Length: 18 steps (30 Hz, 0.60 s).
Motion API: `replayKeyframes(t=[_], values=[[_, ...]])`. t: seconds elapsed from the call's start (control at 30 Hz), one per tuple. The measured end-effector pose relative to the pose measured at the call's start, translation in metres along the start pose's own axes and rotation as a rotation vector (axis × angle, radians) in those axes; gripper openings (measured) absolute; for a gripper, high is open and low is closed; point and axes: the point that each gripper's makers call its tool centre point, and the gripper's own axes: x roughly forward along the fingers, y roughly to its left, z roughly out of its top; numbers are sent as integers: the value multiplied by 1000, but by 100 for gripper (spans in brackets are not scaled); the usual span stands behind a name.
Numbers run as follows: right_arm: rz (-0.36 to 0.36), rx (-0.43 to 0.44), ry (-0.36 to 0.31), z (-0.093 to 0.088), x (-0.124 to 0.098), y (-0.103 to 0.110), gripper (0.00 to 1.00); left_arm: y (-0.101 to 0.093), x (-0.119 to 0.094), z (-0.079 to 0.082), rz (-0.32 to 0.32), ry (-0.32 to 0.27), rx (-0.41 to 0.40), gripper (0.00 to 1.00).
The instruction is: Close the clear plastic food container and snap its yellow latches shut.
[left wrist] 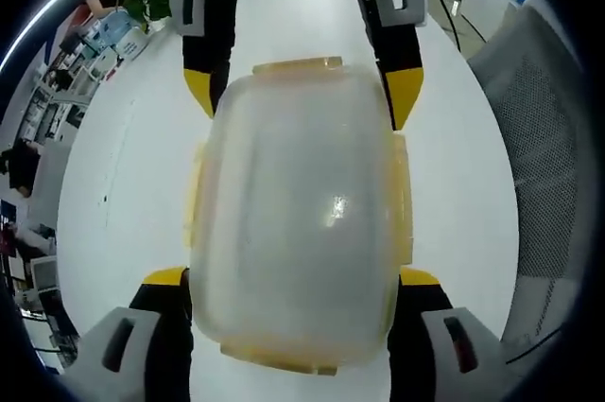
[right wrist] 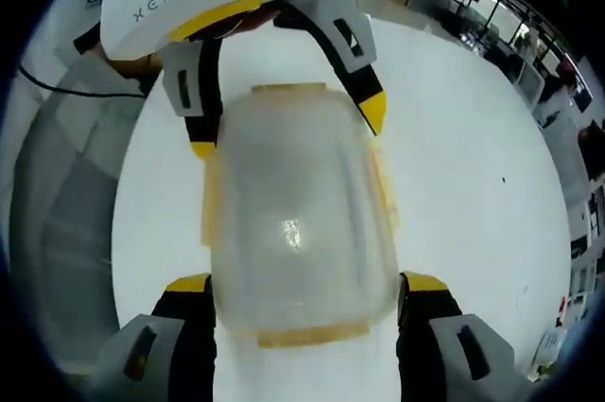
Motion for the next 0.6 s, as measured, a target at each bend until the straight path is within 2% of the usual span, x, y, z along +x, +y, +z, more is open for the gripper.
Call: replayKeyframes(t=[0.6], values=[[3,-14,5,33,14,8,79,-3,-12,-34,9,-5,-24,87]])
